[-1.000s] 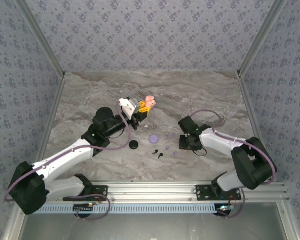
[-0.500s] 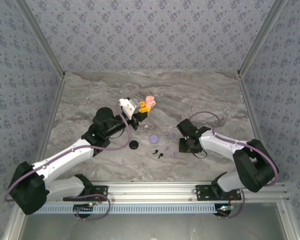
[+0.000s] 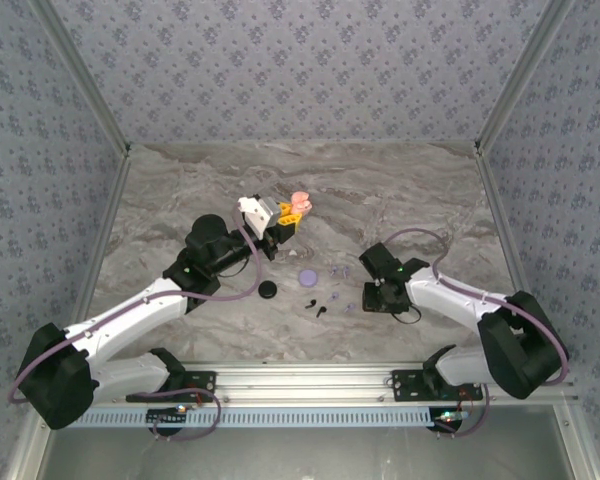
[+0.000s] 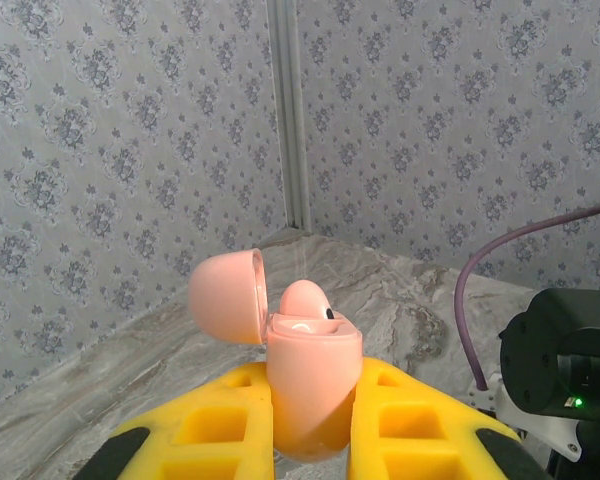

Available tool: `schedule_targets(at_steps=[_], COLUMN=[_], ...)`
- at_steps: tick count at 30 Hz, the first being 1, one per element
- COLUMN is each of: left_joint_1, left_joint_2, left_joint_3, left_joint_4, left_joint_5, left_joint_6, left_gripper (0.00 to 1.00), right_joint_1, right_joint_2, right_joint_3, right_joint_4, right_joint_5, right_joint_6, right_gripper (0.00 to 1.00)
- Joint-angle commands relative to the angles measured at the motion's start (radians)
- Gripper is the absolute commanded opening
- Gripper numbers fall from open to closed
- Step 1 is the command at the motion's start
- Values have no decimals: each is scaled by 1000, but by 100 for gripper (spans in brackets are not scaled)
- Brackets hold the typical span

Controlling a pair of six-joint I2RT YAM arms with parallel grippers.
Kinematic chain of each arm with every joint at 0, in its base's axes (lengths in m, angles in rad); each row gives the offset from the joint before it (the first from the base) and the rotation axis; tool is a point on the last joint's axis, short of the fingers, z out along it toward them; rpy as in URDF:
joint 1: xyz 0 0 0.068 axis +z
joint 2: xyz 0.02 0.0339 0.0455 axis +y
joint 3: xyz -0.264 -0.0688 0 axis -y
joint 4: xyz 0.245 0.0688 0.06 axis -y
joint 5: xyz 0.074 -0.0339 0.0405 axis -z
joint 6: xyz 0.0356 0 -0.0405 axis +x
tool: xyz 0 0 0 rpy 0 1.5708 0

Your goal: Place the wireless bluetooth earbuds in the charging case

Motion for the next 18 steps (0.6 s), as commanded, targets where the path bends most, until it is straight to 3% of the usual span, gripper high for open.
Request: schedule_targets(at_steps=[1,18], left_joint_1=[-6,-6], left_joint_2=[-1,-15], left_joint_3=[36,32], left_joint_4=[6,-2], left_joint_5=[5,4], left_joint_6=[16,19], left_gripper=[0,0], right_joint_1=[-8,-41], right_joint_2=[-15,82], right_joint_3=[14,43], right_joint_4=[-22,57], right_joint_5=[-26,-20], right_joint_6=[23,21], right_gripper=[43,34])
